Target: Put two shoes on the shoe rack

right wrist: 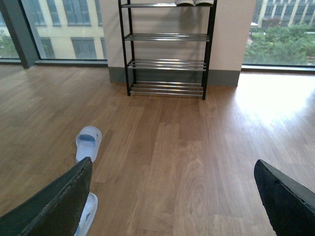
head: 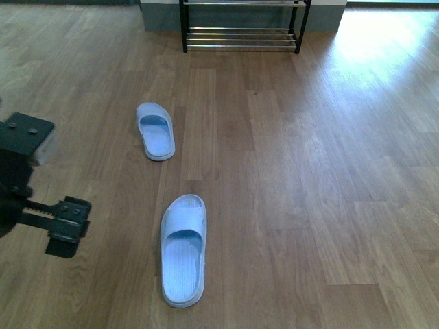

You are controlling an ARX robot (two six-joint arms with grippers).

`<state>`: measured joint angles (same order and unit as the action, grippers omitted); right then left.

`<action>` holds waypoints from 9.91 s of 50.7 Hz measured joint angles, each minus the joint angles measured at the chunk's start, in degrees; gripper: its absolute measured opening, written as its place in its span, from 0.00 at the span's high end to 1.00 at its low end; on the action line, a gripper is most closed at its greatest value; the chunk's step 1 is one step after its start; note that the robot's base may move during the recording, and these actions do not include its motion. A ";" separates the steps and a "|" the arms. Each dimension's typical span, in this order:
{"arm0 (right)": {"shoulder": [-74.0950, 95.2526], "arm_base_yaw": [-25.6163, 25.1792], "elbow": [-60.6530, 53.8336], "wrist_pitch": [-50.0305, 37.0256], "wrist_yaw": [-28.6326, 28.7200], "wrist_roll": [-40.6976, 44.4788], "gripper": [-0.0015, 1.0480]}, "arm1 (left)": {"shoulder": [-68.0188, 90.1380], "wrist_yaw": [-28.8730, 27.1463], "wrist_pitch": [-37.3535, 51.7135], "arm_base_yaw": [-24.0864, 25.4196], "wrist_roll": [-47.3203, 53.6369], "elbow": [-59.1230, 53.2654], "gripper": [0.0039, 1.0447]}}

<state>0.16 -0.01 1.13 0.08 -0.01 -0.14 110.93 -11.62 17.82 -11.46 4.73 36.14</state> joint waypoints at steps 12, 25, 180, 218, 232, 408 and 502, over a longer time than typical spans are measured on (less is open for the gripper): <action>0.00 0.00 0.00 0.00 0.02 0.00 0.09 | 20.02 0.94 4.31 -1.88 3.67 11.76 0.09; 0.00 0.00 0.00 0.00 0.02 0.00 0.09 | 34.56 4.42 11.19 -1.81 4.15 21.24 0.09; 0.00 0.00 0.00 0.00 0.02 0.00 0.09 | -72.54 4.85 -0.59 17.57 0.00 -29.20 0.98; 0.00 0.00 0.00 0.00 0.02 0.00 0.09 | -73.75 2.60 0.94 14.38 6.01 -29.03 0.98; 0.00 0.00 0.00 0.00 0.00 0.00 0.09 | -73.81 2.60 0.94 14.36 6.01 -29.03 0.98; 168.12 3.54 72.52 -45.29 -3.21 19.37 0.09 | -73.81 2.60 0.94 14.25 6.19 -29.11 0.98; 18.95 6.40 9.60 -3.43 -8.24 14.08 0.98 | -73.83 2.60 0.94 14.25 6.19 -29.11 0.98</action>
<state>19.11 6.39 10.72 -3.36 -8.25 13.93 37.10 -9.02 18.76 2.79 10.92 7.03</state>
